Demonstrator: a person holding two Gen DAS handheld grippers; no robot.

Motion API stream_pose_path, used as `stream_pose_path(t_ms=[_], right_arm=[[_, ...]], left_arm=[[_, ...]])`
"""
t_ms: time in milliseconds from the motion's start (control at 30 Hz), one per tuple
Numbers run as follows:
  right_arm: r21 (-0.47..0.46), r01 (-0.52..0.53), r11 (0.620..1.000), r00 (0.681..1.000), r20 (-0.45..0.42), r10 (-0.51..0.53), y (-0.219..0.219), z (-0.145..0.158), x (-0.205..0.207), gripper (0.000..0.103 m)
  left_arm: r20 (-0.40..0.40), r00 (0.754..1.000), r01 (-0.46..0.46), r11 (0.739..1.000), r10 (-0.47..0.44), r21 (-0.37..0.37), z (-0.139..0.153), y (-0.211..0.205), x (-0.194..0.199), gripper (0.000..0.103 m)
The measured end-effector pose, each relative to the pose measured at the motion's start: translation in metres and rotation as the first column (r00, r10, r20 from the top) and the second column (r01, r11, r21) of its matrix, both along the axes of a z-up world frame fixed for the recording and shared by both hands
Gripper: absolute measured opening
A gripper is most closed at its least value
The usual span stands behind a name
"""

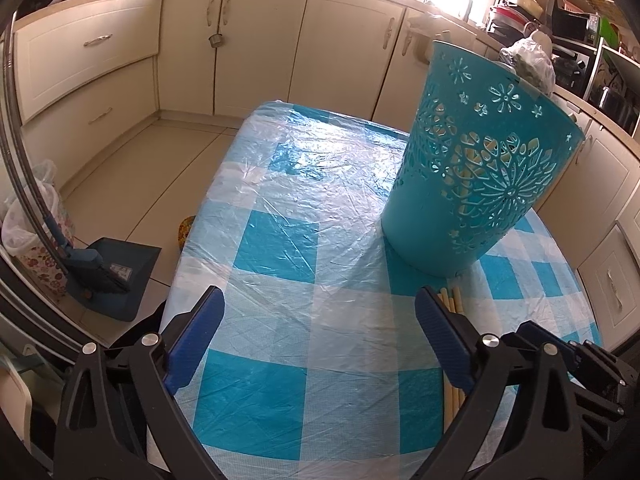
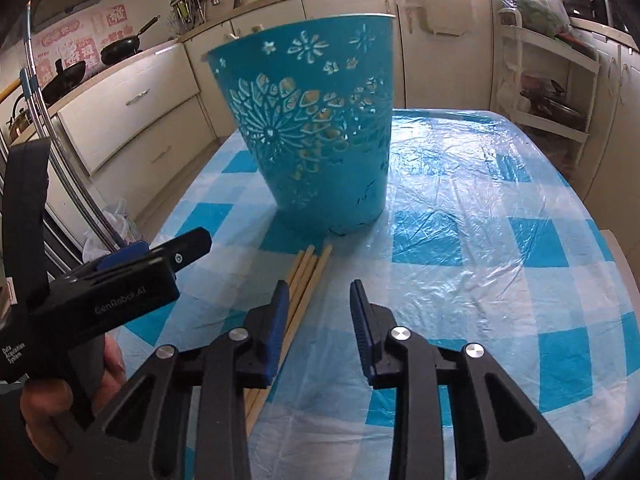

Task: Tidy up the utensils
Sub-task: 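Move the open right tool back toward the chopstick bundle, then reach the left tool to the chopsticks and grasp one chopstick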

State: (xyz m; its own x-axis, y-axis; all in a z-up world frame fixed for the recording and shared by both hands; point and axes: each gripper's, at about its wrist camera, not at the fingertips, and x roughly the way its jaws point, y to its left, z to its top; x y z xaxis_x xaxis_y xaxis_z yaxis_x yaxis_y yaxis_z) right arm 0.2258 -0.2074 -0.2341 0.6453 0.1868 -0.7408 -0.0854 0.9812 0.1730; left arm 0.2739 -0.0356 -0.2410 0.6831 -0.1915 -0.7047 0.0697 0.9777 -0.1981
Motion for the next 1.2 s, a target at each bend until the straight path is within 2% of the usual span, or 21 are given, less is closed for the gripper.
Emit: stream_pose_path(t_ms=[467,667,867,933,1067,1200], right_arm=[[-0.045,-0.001,0.999,0.998,-0.063,-0.002,0.012,-0.02,0.017,0.024],[-0.077,-0.036,0.996,0.997,-0.072,0.031,0.012,-0.02,0.017,0.01],[-0.134,-0.12,0.984,0.99,-0.094,0.108,-0.001,-0.016,0.003,0.009],[-0.147,-0.126,0.981,0.989,-0.1,0.112,-0.011,-0.015,-0.003,0.009],[-0.101,-0.086,0.991,0.992,-0.099,0.076,-0.032,-0.017,-0.007,0.009],[-0.049,-0.07,0.996,0.994,-0.09,0.066,-0.035,-0.019,-0.007,0.009]], left_arm=[[0.0,1.0,-0.001,1.0,0.001,-0.003,0.0,0.0,0.0,0.093],[0.0,1.0,0.0,1.0,0.0,0.0,-0.001,0.001,0.0,0.093],[-0.003,1.0,0.012,1.0,-0.012,0.006,-0.002,-0.003,0.0,0.093],[-0.013,0.999,0.043,0.999,-0.043,0.029,-0.003,-0.009,0.0,0.093],[-0.027,0.988,0.157,0.98,-0.155,0.121,-0.004,-0.036,-0.004,0.093],[-0.057,0.98,0.2,0.964,-0.193,0.174,-0.008,-0.052,-0.006,0.093]])
